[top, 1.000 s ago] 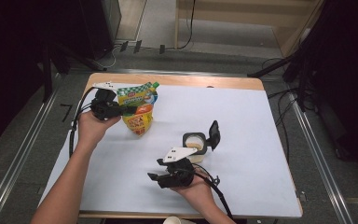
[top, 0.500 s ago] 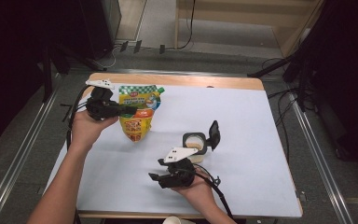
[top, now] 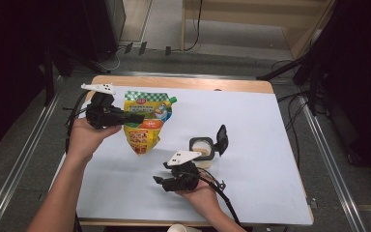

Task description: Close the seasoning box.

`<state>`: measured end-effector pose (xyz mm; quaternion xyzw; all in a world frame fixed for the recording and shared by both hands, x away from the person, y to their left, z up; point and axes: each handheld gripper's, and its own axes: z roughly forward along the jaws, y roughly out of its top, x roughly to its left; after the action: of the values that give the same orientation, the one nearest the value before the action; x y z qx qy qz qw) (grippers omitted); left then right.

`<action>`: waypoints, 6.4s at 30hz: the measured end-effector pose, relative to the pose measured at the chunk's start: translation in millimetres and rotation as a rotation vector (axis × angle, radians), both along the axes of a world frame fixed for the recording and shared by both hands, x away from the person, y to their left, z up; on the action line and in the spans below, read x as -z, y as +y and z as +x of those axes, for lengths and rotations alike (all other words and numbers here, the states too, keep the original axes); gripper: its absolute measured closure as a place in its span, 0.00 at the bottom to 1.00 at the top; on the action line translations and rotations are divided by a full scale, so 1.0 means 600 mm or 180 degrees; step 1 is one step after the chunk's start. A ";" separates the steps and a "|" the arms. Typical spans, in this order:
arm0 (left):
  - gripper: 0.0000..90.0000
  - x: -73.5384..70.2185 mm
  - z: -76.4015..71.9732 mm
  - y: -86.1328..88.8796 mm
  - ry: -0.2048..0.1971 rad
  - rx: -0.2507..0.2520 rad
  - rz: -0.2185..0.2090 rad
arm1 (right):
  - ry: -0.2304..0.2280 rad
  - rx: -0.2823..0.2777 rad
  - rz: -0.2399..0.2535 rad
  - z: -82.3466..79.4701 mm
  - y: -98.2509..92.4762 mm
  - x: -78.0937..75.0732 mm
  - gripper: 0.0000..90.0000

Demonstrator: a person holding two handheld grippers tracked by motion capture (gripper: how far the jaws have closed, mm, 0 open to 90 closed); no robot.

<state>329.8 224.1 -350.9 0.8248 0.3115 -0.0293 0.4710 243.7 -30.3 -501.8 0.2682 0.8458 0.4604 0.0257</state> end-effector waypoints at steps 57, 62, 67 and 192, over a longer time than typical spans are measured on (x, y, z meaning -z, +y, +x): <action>0.90 0.006 -0.065 -0.113 -0.0140 0.0290 0.0003 | -0.0843 -0.0010 0.0156 -0.045 0.030 -0.042 0.70; 0.89 0.012 -0.065 -0.123 -0.0151 0.0257 0.0035 | -0.0708 -0.0048 0.0241 -0.046 0.028 -0.046 0.69; 0.87 0.016 -0.064 -0.128 -0.0120 0.0223 0.0057 | -0.0554 -0.0090 0.0309 -0.047 0.028 -0.050 0.69; 0.83 -0.011 -0.018 -0.209 0.0398 -0.0244 0.0578 | -0.0274 -0.0226 0.0512 -0.011 0.026 -0.093 0.71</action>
<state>319.0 98.8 -344.3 0.8481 0.3730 -0.0343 0.3747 237.4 -15.0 -446.3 0.2192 0.8132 0.5385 0.0241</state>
